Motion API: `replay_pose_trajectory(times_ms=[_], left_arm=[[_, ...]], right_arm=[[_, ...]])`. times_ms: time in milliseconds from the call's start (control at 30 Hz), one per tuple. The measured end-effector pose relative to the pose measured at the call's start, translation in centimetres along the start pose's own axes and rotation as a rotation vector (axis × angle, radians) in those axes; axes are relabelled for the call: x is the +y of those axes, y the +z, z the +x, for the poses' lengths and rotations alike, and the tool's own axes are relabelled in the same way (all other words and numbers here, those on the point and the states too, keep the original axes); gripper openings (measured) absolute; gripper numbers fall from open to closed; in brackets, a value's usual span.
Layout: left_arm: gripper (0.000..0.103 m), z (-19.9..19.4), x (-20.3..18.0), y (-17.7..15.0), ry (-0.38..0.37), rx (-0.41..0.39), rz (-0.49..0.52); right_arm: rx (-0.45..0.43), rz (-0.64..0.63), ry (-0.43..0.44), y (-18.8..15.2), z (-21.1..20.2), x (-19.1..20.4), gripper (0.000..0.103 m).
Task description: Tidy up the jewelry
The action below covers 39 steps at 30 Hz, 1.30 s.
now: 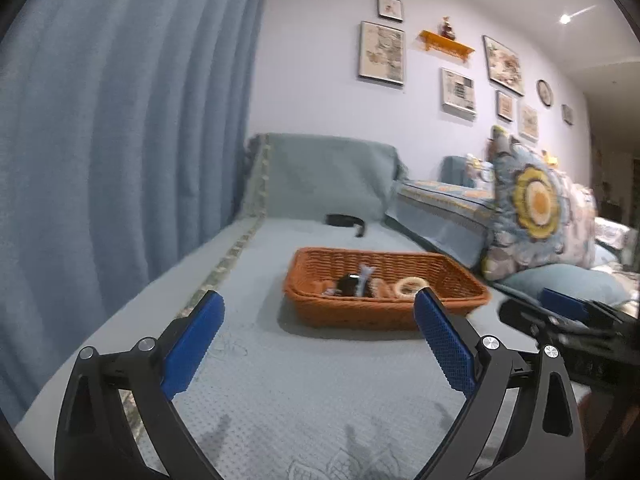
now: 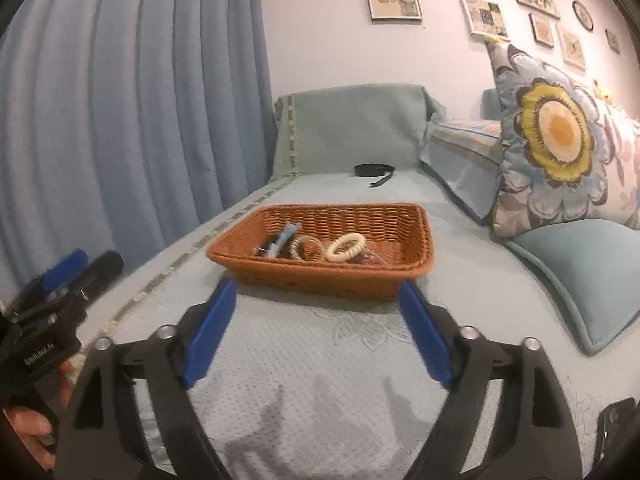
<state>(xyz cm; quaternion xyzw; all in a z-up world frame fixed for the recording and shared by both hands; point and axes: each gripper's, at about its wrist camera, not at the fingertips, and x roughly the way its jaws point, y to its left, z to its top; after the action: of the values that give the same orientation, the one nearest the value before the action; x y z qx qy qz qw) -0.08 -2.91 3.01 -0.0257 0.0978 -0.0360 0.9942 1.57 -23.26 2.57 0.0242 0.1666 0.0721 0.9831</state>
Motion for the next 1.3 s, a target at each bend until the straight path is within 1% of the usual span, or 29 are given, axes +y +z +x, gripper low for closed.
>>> replay_pose_trajectory(times_ms=[67, 133, 167, 300, 500, 667, 833, 1300], left_arm=[[0.093, 0.3, -0.1, -0.8, 0.045, -0.01, -0.015], [0.093, 0.8, -0.7, -1.6, 0.081, 0.014, 0.005], [0.093, 1.0, -0.9, -1.4, 0.092, 0.026, 0.017], [0.095, 1.2, -0.8, -1.7, 0.098, 0.039, 0.02], [0.095, 1.8, -0.6, -1.8, 0.102, 0.071, 0.017], [0.095, 2.0, -1.1, -1.9, 0.105, 0.076, 0.037], [0.095, 2.0, -1.2, -1.9, 0.104, 0.077, 0.035], [0.095, 2.3, -1.4, -1.9, 0.108, 0.093, 0.039]], right_arm=[[0.012, 0.009, -0.032, -1.0, 0.5, -0.3, 0.086], [0.057, 0.036, -0.012, -1.3, 1.3, -0.9, 0.086], [0.06, 0.05, -0.002, -1.4, 1.3, -1.1, 0.086], [0.034, 0.092, -0.029, -1.4, 1.1, -2.1, 0.087], [0.014, 0.035, -0.08, -1.3, 1.0, -0.9, 0.087], [0.01, -0.018, -0.09, -1.4, 1.1, 0.0, 0.087], [0.01, -0.052, -0.099, -1.5, 1.2, 0.6, 0.087], [0.007, -0.059, -0.106, -1.5, 1.2, 0.7, 0.092]])
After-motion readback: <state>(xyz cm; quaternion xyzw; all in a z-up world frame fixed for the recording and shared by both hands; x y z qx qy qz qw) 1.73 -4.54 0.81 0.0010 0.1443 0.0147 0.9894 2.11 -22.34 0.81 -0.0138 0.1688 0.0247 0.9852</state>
